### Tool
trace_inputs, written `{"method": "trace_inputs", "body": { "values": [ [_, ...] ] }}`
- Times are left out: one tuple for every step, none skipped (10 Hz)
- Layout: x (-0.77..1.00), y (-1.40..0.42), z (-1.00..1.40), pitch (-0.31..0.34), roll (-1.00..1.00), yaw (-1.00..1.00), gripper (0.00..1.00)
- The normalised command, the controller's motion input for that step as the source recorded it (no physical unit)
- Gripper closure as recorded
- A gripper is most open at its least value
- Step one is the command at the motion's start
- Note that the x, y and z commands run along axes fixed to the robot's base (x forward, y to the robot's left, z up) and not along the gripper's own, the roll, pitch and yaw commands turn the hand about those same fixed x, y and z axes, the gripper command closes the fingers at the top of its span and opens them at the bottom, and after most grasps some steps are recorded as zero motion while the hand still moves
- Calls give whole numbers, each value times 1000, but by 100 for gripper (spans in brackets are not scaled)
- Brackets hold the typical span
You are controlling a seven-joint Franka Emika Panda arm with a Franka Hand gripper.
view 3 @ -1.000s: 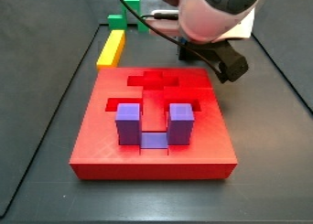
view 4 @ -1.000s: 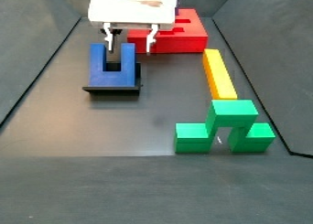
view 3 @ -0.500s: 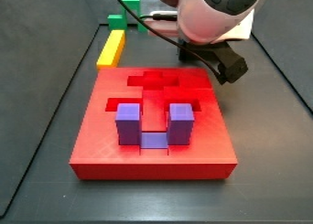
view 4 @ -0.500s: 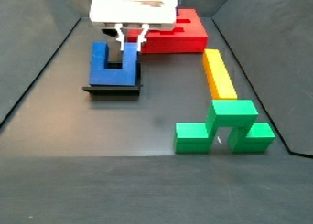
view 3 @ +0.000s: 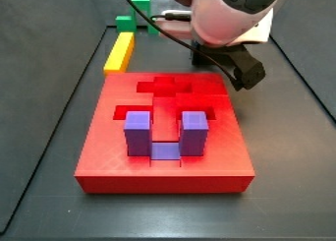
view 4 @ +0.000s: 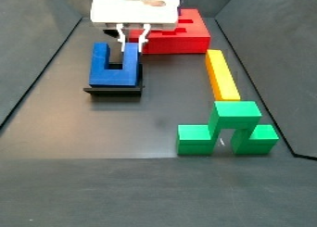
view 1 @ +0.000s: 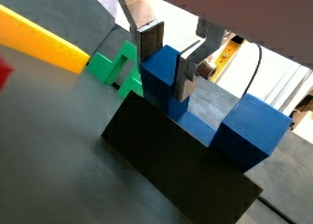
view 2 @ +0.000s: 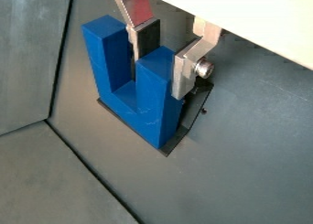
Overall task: Pick up the blue object. Move up. Place the blue object on the fixture. Regrasp the blue object. Move to above the board. Insert the blue object.
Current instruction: Regrasp the blue object.
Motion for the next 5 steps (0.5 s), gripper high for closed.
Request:
{"method": "trace_inputs", "body": {
  "values": [
    [0, 0, 0, 0, 0, 0, 100],
    [0, 0, 0, 0, 0, 0, 100],
    [0, 0, 0, 0, 0, 0, 100],
    [0, 0, 0, 0, 0, 0, 100],
    [0, 0, 0, 0, 0, 0, 100]
  ]
}}
